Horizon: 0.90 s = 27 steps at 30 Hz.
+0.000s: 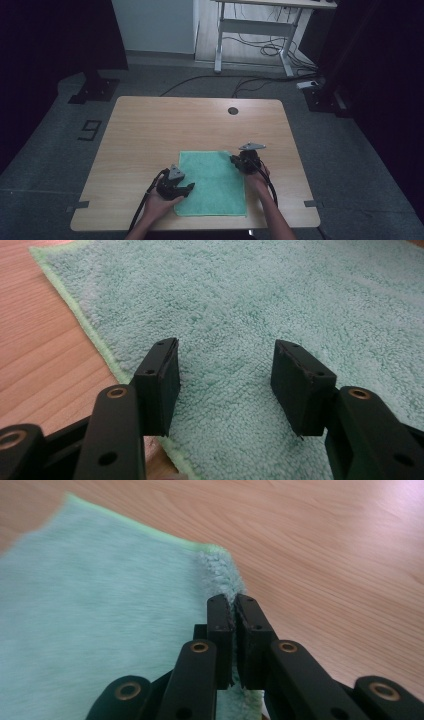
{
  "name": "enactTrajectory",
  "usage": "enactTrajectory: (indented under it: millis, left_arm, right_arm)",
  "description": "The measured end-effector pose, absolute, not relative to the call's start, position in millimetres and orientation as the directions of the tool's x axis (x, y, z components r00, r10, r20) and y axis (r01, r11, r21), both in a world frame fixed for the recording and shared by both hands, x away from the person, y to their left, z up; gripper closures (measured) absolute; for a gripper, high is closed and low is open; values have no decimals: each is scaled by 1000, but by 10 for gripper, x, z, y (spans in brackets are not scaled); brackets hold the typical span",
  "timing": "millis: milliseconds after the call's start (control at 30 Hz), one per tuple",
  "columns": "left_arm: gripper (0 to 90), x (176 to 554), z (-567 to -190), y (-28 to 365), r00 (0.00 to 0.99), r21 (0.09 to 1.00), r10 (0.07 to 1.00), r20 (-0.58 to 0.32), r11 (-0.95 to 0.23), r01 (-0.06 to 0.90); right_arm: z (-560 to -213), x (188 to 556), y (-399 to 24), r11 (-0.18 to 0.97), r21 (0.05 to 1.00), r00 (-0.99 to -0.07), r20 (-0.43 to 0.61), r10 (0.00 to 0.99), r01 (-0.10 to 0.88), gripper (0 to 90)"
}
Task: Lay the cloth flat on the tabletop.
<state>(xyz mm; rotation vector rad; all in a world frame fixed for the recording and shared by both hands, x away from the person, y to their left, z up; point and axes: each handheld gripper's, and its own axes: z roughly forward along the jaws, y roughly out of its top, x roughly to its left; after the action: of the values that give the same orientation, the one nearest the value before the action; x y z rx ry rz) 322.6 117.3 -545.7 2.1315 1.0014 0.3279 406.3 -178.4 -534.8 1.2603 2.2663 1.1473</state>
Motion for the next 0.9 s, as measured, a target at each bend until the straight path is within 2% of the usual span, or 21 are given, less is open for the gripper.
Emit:
enactTrajectory:
  millis: [133, 233, 333, 400, 467, 567, 700, 900]
  left_arm:
    - [454, 3224, -5457, 1170, 660, 720, 747, -78, -415, 556]
    - [454, 3221, -5458, 1169, 659, 721, 748, -76, -416, 555]
    - [454, 3214, -5461, 1166, 658, 722, 750, -71, -416, 552]
    - [454, 3212, -5462, 1164, 658, 722, 750, -68, -418, 551]
    - [454, 3214, -5460, 1166, 659, 721, 749, -69, -418, 552]
    - [454, 3215, -5461, 1165, 657, 722, 750, -72, -415, 554]
    - [454, 3210, -5461, 1160, 656, 722, 752, -68, -417, 553]
    - [454, 3211, -5462, 1161, 656, 722, 751, -69, -416, 552]
  right_arm:
    - [-5214, 3841, -1659, 317, 802, -618, 81, 782, 507, 858]
    - [-5185, 3627, -1516, 357, 812, -675, 59, 735, 461, 824]
    - [-5267, 3448, -1390, 388, 802, -728, 82, 681, 454, 737]
    - [-5333, 3354, -1325, 441, 787, -759, 52, 649, 431, 658]
    - [-5347, 3302, -1335, 434, 791, -777, 80, 625, 431, 597]
    - [-5253, 3291, -1444, 382, 821, -753, 85, 653, 424, 575]
    - [-5170, 3415, -1613, 339, 831, -693, 75, 717, 441, 592]
    - [-5274, 3486, -1570, 364, 802, -692, 83, 717, 474, 589]
